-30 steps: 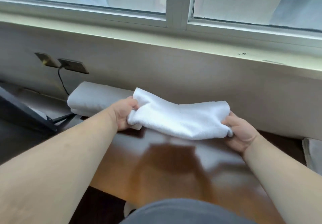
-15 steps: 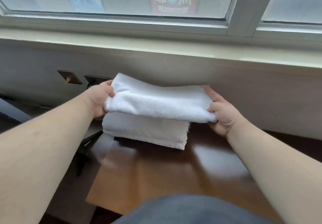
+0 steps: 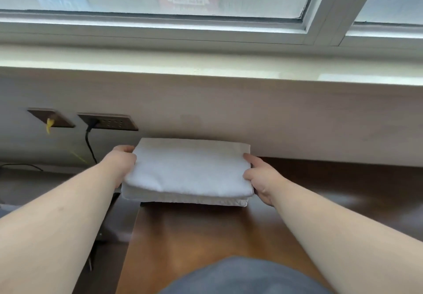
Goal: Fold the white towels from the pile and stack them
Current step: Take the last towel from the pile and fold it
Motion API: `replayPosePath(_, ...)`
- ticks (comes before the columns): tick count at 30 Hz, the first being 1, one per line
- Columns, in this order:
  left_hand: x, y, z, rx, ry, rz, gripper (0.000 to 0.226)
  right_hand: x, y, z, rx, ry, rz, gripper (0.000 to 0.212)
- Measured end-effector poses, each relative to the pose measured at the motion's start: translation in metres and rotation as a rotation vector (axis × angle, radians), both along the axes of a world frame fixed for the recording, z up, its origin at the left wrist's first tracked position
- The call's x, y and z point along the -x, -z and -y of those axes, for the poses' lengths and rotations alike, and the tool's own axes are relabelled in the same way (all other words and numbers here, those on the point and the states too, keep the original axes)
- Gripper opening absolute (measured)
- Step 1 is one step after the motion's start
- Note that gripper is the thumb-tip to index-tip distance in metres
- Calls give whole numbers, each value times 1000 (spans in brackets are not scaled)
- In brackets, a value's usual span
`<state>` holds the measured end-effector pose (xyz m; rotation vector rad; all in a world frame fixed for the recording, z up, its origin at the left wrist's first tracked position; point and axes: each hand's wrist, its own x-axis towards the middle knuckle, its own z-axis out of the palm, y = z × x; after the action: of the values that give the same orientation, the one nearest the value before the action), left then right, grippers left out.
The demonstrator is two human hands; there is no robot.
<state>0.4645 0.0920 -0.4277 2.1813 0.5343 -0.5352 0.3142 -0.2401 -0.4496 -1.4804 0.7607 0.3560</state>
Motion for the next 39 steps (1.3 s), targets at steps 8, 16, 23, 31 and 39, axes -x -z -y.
replayPosePath(8, 9, -7, 6, -266, 148, 127, 49, -2, -18, -7, 233, -31, -5, 71)
replayPosePath(16, 38, -57, 49, -401, 327, 361, 63, -4, -73, 0, 549, -86, 207, 51)
replayPosePath(23, 78, -145, 144, -62, 671, 593, 38, 11, -162, 35, 649, -78, 396, 39)
replayPosePath(31, 164, -237, 249, -44, 994, 787, 59, 107, -254, 107, 779, -89, 528, 53)
replayPosePath(39, 276, -317, 370, -136, 1123, 982, 63, 267, -343, 224, 1080, -105, 523, 65)
